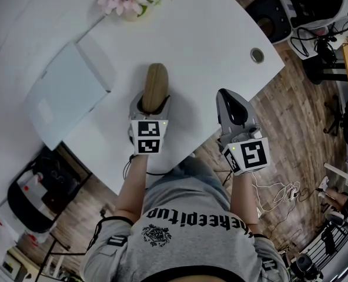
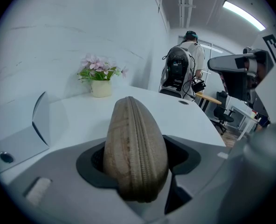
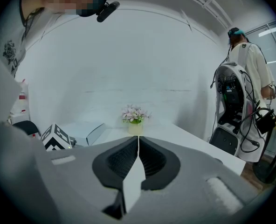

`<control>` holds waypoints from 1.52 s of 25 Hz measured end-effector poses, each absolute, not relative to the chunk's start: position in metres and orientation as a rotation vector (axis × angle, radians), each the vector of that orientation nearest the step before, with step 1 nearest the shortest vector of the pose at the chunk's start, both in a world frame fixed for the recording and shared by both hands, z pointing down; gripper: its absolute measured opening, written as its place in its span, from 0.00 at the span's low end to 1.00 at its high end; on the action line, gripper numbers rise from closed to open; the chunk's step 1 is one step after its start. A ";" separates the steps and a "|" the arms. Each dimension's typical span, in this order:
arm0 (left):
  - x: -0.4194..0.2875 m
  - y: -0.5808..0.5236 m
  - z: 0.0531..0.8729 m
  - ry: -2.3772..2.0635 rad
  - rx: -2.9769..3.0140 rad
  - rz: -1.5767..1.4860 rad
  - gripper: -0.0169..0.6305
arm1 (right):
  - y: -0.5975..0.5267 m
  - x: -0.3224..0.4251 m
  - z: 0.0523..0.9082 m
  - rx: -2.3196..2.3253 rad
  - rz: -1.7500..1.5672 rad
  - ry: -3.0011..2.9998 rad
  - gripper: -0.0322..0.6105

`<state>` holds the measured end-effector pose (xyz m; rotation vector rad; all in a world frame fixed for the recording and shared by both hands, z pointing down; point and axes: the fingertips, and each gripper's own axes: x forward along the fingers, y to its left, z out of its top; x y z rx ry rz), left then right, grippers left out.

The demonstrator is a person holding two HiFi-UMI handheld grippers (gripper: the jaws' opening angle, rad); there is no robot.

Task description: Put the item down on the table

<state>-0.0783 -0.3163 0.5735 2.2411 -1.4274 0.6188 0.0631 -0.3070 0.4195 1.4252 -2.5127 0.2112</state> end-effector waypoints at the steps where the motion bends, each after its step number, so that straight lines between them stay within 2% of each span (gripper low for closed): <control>1: -0.077 -0.316 0.574 -1.422 2.250 0.622 0.51 | -0.307 0.063 0.419 1.424 0.208 -2.514 0.05; 7: -0.075 -0.315 0.565 -1.419 2.308 0.570 0.61 | -0.303 0.062 0.414 1.422 0.188 -2.524 0.05; 11: -0.080 -0.311 0.551 -1.482 2.351 0.559 0.61 | -0.297 0.062 0.407 1.423 0.168 -2.541 0.05; 16: -0.097 -0.305 0.528 -1.622 2.327 0.499 0.50 | -0.289 0.064 0.399 1.423 0.143 -2.564 0.05; 24: -0.104 -0.283 0.500 -1.764 2.294 0.440 0.05 | -0.271 0.069 0.385 1.417 0.109 -2.606 0.05; 38: -0.114 -0.234 0.452 -1.866 2.278 0.339 0.05 | -0.237 0.063 0.376 1.324 0.073 -2.667 0.05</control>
